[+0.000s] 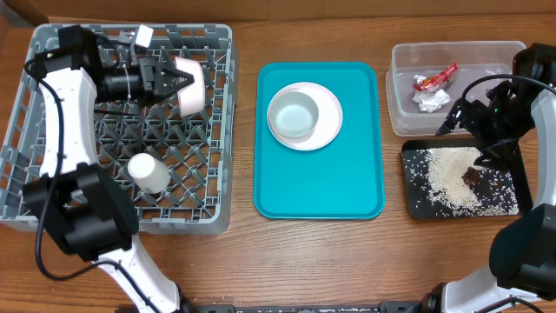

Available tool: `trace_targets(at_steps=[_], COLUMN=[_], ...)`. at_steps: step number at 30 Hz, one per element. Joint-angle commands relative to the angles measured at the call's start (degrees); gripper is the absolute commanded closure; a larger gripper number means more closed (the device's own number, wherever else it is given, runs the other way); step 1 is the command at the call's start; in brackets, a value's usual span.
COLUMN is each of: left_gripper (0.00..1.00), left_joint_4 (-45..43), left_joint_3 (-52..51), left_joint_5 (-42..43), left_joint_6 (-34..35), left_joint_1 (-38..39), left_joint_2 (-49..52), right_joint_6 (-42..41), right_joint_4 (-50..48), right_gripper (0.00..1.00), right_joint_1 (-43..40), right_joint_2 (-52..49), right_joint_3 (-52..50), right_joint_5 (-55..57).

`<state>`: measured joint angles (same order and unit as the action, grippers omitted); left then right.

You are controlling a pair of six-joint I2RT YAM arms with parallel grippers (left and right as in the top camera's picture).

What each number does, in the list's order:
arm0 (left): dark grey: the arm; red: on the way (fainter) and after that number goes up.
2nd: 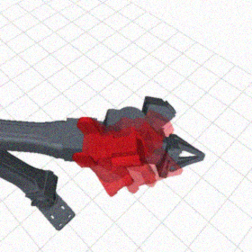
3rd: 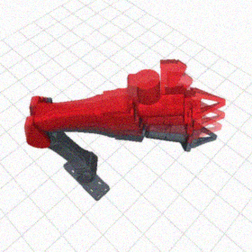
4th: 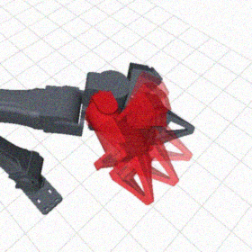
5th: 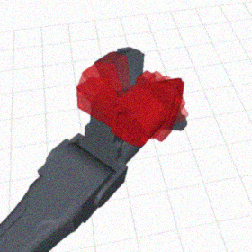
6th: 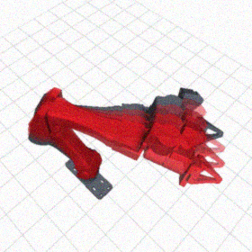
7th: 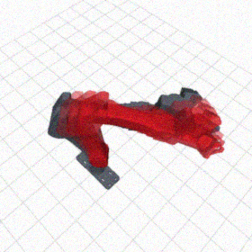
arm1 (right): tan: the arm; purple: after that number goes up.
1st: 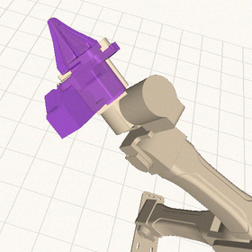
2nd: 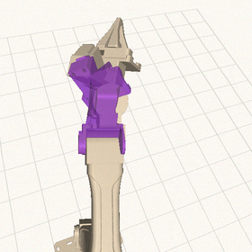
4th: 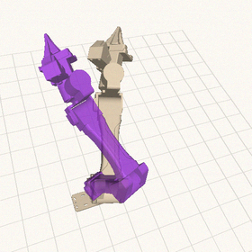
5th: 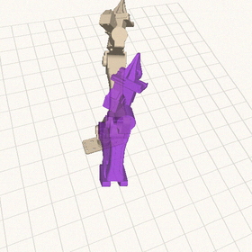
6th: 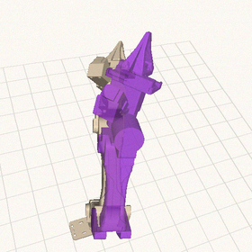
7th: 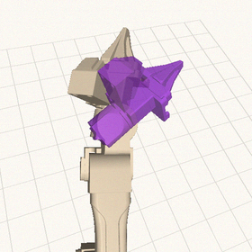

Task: Sort waste into correct bins and load items into the dishwasher
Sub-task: 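Carry the pink-rimmed bowl left and set it upside down in the rack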

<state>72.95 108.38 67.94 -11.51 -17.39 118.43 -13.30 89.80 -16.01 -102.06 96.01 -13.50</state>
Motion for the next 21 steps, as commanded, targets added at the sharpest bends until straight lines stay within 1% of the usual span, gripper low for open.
trace_targets(at_steps=[1,8,14,15,17,18,21], left_gripper=[0.96,0.96,0.95,0.91,0.78,0.65,0.54], left_joint_4=[0.3,0.4,0.5,0.6,1.1,1.6,4.3], left_joint_3=[-0.3,-0.3,-0.3,-0.3,-0.3,-0.3,-0.3], left_joint_5=[5.9,6.7,6.4,6.4,6.0,5.3,0.3], left_joint_6=[-3.4,-3.8,-3.8,-3.8,-3.7,-3.7,-3.7], left_joint_1=[-2.4,-5.9,-9.6,-10.8,-12.6,-13.3,-15.8], left_joint_2=[4.5,10.8,12.4,12.4,12.4,12.4,12.4], right_joint_6=[0.0,0.3,1.1,1.1,1.3,1.3,1.3], right_joint_4=[0.0,0.1,0.2,0.2,0.2,0.2,0.2], right_gripper=[0.03,0.03,0.03,0.03,0.03,0.03,0.03], right_joint_1=[0.2,0.2,0.2,0.2,0.2,0.2,0.2], right_joint_2=[1.9,1.9,1.9,1.9,1.9,1.9,1.9], right_joint_3=[0.8,0.8,0.8,0.8,0.8,0.8,0.8], right_joint_5=[0.4,0.4,0.4,0.4,0.4,0.4,0.4])
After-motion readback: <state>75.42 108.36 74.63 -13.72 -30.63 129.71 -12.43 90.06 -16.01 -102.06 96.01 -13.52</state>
